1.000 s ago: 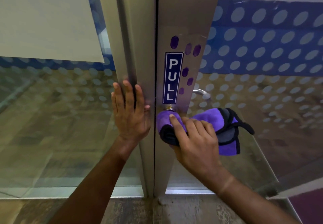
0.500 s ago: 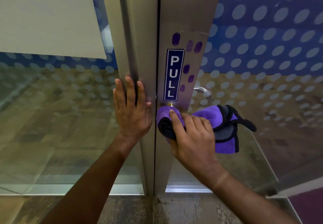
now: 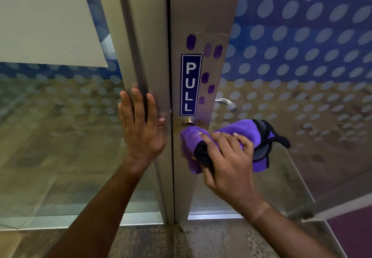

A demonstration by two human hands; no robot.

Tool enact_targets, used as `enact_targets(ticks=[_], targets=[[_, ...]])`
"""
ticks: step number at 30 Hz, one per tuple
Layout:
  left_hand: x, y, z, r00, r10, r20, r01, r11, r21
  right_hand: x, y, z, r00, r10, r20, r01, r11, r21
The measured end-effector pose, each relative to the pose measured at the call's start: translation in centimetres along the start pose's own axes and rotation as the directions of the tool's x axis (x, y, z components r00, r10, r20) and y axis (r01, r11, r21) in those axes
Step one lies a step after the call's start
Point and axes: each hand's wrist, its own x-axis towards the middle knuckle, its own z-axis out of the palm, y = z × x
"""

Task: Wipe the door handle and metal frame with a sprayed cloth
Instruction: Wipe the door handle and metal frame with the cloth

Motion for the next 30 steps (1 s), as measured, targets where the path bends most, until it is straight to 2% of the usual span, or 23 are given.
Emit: enact_targets(ticks=[3,7,8,10,12,15,17,21,25,26,27,30], targets=[[0.2,0.0,0.0,1.0,-0.001,-0.007,0.001,1.0,-0.001,-1.8,1.9,-0.6,0.985,0.168,-0.03,-0.167,0.986,0.025],[0.2,0.1,-0.1,1.0,-0.006,-0.007,0.006,1.0,-0.004,-2.0,0.2,-0.1,0.906,0.42,-0.054,-0.393,0.881,0.262],[0.2,0.1,-0.1,1.0,-0.005,-0.008,0.005,1.0,-0.001,-1.5,-0.5,0.0,0.85,0.524,-0.054,-0.47,0.802,0.369],[0.2,0.2,-0.1,1.0,-0.01,-0.003,0.01,1.0,-0.002,0.0,-0.9,0.1,0.677,0.736,-0.018,-0.601,0.566,0.564],[0.1,0.2,-0.2,1.0,-0.009,0.002,0.009,1.0,-0.016,1.5,-0.6,0.1,0.503,0.863,0.05,-0.665,0.35,0.66],[0.1,0.2,-0.2,1.0,-0.018,0.013,0.018,1.0,-0.019,2.6,-0.4,0.0,0.254,0.95,0.181,-0.634,0.022,0.773],[0.1,0.1,-0.2,1.0,-0.021,0.014,0.021,1.0,-0.022,2.3,-1.0,0.1,0.171,0.951,0.256,-0.581,-0.112,0.806],[0.0,-0.1,0.1,1.0,-0.007,-0.007,0.007,1.0,-0.012,1.9,-1.0,-0.3,0.159,0.914,0.374,-0.496,-0.254,0.83],[0.0,-0.3,0.3,1.0,0.001,-0.013,-0.001,1.0,-0.006,3.5,0.0,-0.6,0.094,0.864,0.494,-0.342,-0.438,0.831],[0.0,-0.3,0.3,1.0,0.005,-0.014,-0.005,1.0,-0.005,3.5,-0.1,-0.6,0.102,0.847,0.522,-0.312,-0.471,0.825],[0.0,-0.2,0.3,1.0,0.005,-0.015,-0.005,1.0,0.0,3.2,-0.6,-0.6,0.131,0.822,0.554,-0.293,-0.501,0.814],[-0.2,-0.3,0.5,1.0,0.001,-0.018,-0.001,1.0,-0.007,1.3,-2.6,-0.6,0.295,0.729,0.617,-0.209,-0.581,0.786]])
